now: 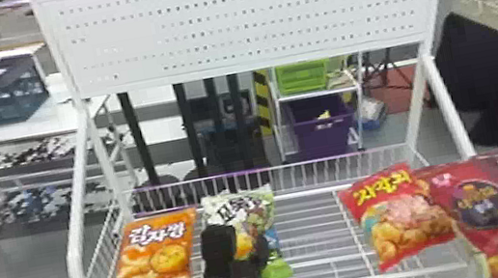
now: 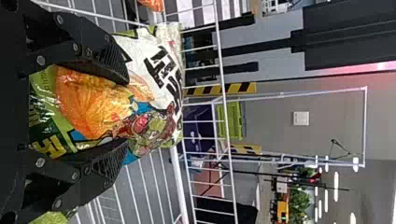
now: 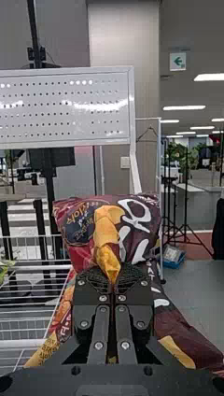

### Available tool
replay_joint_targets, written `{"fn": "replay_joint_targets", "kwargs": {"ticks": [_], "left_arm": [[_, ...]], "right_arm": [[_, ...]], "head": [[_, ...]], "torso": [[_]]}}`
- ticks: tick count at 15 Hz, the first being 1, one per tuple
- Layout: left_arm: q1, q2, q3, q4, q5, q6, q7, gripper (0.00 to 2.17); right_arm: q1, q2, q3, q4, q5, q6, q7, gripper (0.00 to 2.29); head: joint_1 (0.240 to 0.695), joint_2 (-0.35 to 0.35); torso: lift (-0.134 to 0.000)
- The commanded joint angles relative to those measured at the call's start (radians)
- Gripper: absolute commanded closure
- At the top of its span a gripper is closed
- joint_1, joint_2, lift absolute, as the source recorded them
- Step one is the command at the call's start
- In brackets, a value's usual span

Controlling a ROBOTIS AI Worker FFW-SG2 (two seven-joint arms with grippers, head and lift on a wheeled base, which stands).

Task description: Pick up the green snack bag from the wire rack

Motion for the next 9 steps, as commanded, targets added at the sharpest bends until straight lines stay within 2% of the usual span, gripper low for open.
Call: {"fn": "replay_joint_targets", "kwargs": {"ticks": [1,6,9], "left_arm": [[0.008,0.003,-0.002,-0.01,-0.004,0.018,0.017,2.09],[0.056,0.01,0.0,-0.076,-0.008,-0.009,0.025,2.13],[0.102,0.018,0.012,-0.178,0.005,-0.025,0.025,2.13]], "right_arm": [[0.001,0.0,-0.001,-0.001,-0.002,0.0,0.0,2.24],[0.002,-0.002,0.0,-0.006,-0.002,-0.003,0.0,2.24],[0.01,-0.002,-0.003,-0.015,-0.002,-0.003,0.0,2.24]], "head": [[0.499,0.0],[0.499,0.0],[0.499,0.0]], "torso": [[0.0],[0.0],[0.0]]}}
